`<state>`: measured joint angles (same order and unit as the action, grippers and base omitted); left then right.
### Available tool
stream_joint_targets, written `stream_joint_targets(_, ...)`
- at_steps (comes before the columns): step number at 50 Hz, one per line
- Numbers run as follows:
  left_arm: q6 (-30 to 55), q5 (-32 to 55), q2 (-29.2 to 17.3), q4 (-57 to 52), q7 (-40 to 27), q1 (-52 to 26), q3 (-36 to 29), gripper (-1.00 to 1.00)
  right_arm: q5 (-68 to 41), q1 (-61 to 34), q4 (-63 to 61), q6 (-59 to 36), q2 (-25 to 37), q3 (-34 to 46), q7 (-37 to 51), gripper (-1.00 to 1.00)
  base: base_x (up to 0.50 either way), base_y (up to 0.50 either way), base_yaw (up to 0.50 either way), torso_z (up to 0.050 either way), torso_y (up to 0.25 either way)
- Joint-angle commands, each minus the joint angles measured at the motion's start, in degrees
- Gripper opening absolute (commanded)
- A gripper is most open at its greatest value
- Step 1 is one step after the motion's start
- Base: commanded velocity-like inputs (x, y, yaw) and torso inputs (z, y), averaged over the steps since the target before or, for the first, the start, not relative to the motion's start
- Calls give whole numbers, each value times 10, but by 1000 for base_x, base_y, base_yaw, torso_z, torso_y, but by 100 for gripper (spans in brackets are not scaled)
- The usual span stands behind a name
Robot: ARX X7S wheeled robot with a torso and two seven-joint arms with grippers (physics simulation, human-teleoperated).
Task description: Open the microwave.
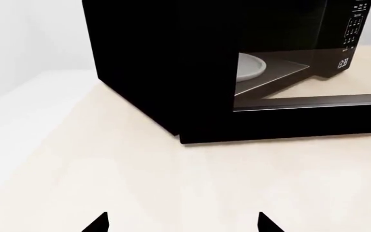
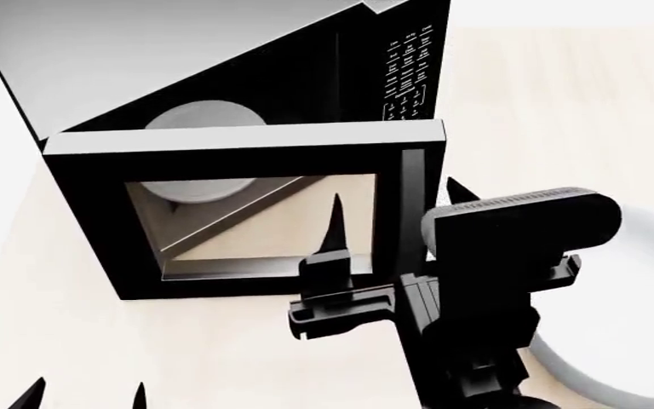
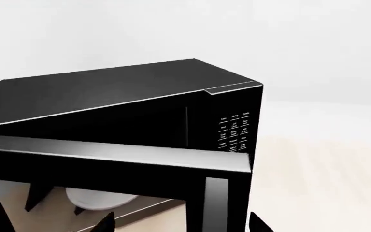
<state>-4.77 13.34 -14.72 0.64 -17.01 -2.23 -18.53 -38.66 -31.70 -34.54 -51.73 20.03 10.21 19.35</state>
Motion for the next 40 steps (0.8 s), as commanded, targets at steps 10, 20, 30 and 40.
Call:
stream_joint_targets(10, 5, 3, -2, 11, -6, -4, -3, 100, -128, -60, -118, -132, 17, -78, 81, 100, 0, 0, 0, 0, 0)
stream_joint_targets(20, 5, 4, -3, 8, -8, -2, -6, 100, -344, -241, -70, -300, -12, -151, 198, 100, 0, 0, 0, 0, 0)
stream_joint_targets(30, 5, 5, -6, 5, -10, -2, -8, 100, -399, -391, 45, -358, -22, -119, 278, 100, 0, 0, 0, 0, 0)
stream_joint_targets(40, 4, 6, -8, 0, -13, 3, -10, 100, -269, -533, 196, -324, 26, 50, 159, 100, 0, 0, 0, 0, 0)
